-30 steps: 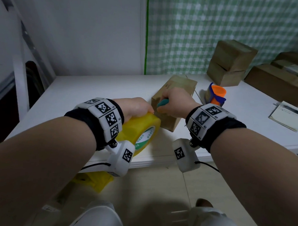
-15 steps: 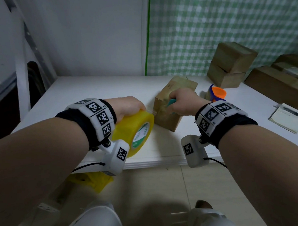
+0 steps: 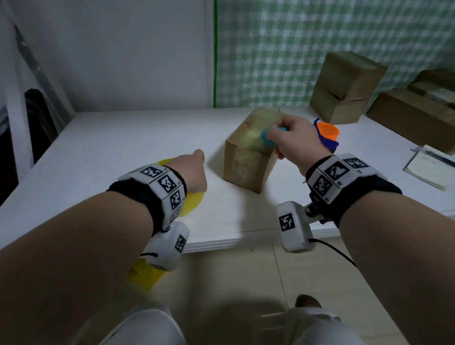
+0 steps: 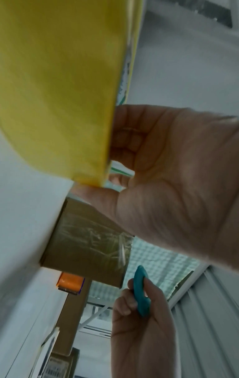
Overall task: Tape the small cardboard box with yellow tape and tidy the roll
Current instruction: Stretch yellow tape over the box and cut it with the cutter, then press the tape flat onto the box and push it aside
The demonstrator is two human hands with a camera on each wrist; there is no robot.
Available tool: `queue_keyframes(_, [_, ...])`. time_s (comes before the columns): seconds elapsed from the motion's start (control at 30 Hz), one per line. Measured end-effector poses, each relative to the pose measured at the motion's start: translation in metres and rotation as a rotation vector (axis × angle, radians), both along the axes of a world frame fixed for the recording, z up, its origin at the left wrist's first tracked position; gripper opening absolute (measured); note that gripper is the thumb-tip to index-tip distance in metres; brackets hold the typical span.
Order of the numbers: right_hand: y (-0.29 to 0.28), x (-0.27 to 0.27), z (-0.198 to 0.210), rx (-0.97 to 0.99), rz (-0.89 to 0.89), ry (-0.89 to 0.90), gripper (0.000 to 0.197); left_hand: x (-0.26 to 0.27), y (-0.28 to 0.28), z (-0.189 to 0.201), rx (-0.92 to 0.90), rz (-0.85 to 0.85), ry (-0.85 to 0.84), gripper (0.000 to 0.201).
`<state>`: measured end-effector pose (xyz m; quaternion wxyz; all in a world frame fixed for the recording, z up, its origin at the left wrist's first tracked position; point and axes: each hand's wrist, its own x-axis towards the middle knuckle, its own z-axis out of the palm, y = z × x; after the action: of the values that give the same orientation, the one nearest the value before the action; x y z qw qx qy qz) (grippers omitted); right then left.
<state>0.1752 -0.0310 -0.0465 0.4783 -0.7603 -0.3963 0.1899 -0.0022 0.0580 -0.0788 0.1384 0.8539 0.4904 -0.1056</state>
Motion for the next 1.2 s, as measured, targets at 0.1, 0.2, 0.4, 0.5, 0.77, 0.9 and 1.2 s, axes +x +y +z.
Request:
queue_keyframes(0.1, [-0.001, 0.003, -0.006, 0.016, -0.024, -0.014, 0.008, 0.006, -0.001, 0.0, -0.004, -0.019, 0.098, 0.063])
queue_keyframes(0.2, [-0.003, 0.006, -0.011, 0.029, -0.057, -0.067, 0.022, 0.013, 0.002, 0.007, 0.125, -0.026, 0.115, 0.05])
queue_keyframes(0.4, [-0.007, 0.015, -0.02, -0.029, -0.103, -0.082, 0.034, 0.038, 0.001, 0.029, -0.057, 0.007, -0.556, 0.053])
queue_keyframes(0.5, [-0.008, 0.019, -0.025, -0.049, -0.11, -0.043, 0.029, 0.044, -0.01, 0.033, -0.194, 0.0, -0.688, 0.042])
queue_keyframes(0.77, [-0.009, 0.027, -0.031, -0.008, -0.047, 0.076, 0.031, 0.049, -0.016, 0.021, 0.162, -0.11, -0.576, 0.033])
queue_keyframes(0.9, [-0.012, 0.027, -0.039, -0.006, -0.084, 0.178, 0.03, 0.054, -0.012, 0.021, 0.278, -0.155, -0.472, 0.044])
queue_keyframes(1.2, [-0.008, 0.022, -0.048, -0.052, -0.055, 0.147, 0.042, 0.059, -0.009, 0.011, 0.276, -0.39, -0.401, 0.068])
